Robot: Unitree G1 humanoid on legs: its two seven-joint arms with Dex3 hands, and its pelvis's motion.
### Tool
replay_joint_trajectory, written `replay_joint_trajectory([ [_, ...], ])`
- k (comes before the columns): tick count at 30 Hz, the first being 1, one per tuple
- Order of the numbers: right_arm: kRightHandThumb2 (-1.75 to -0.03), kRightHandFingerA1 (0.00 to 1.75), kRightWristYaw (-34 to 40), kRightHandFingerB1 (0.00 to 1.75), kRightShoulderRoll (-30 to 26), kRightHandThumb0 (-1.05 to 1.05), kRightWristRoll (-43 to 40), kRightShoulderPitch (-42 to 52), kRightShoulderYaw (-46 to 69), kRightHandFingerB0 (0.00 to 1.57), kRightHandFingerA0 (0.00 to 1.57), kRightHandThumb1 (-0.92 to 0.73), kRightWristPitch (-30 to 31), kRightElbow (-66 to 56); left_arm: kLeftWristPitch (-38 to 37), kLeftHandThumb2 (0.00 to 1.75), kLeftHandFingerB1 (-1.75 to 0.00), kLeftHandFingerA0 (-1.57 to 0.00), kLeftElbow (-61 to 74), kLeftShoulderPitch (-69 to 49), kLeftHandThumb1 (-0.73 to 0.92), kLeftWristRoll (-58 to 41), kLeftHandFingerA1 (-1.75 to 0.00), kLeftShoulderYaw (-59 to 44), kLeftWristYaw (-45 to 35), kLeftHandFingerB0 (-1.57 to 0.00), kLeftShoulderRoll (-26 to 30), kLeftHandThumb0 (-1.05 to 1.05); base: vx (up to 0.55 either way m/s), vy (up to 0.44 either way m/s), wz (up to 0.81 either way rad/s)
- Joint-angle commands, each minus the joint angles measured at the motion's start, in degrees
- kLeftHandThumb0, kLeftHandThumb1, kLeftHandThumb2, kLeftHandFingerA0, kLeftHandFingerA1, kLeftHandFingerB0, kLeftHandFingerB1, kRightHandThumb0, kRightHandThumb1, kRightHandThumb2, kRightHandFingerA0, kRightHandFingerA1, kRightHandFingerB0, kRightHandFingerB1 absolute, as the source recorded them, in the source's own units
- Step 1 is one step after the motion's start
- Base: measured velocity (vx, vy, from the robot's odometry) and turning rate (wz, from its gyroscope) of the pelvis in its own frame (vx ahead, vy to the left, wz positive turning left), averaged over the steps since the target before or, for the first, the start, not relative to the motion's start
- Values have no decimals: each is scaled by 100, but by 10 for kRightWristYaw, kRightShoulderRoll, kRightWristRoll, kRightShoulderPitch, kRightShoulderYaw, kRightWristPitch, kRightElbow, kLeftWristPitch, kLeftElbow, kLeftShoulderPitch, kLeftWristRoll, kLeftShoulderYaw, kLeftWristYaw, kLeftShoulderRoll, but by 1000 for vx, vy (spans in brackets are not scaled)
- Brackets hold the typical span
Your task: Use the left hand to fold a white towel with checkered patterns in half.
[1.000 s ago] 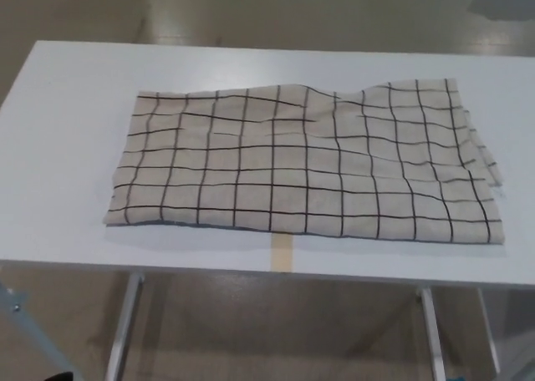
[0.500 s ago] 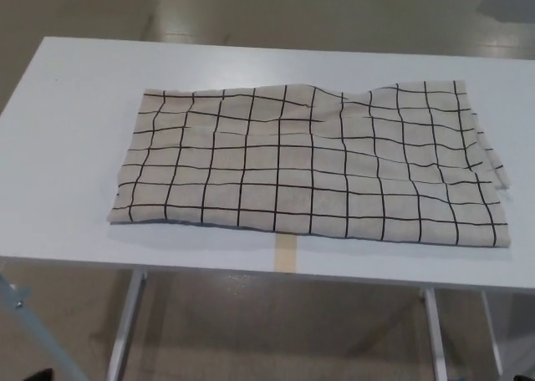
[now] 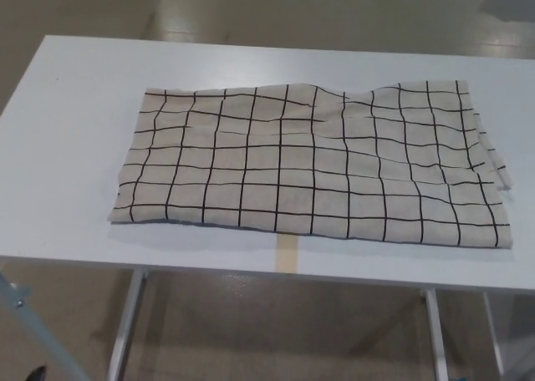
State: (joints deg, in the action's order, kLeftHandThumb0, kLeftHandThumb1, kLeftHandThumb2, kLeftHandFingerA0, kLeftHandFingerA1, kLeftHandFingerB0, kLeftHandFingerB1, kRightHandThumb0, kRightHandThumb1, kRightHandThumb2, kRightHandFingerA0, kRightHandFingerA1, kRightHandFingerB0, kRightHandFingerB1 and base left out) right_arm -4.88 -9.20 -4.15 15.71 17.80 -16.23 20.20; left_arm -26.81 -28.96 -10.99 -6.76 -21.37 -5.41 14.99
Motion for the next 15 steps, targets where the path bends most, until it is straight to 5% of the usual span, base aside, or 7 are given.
replay_joint_trajectory([
  [1,-60,41,-4,37,19,-40,18,35,-32,35,41,-64,-34,6,-54,77,0,0,254,-97,44,27,-9,-21,27,0,-15,-73,0,0,0],
  [5,-60,41,-13,37,22,-43,18,33,-41,35,42,-65,-53,48,-132,77,0,0,313,-81,43,61,0,-47,42,0,-9,-71,0,0,0],
  [6,-80,51,-17,48,22,-50,15,33,-42,29,35,-52,-53,52,-146,78,-2,0,318,-70,43,72,0,-50,46,0,-6,-72,0,0,0],
  [8,-80,51,-22,48,20,-49,12,30,-44,29,35,-52,-55,61,-159,78,-2,0,332,-48,44,99,0,-54,54,0,0,-72,0,0,0],
  [15,-78,51,-6,49,1,-47,37,18,-58,32,36,-51,-84,95,-58,73,0,0,371,68,42,200,0,10,11,0,90,-67,0,0,0],
])
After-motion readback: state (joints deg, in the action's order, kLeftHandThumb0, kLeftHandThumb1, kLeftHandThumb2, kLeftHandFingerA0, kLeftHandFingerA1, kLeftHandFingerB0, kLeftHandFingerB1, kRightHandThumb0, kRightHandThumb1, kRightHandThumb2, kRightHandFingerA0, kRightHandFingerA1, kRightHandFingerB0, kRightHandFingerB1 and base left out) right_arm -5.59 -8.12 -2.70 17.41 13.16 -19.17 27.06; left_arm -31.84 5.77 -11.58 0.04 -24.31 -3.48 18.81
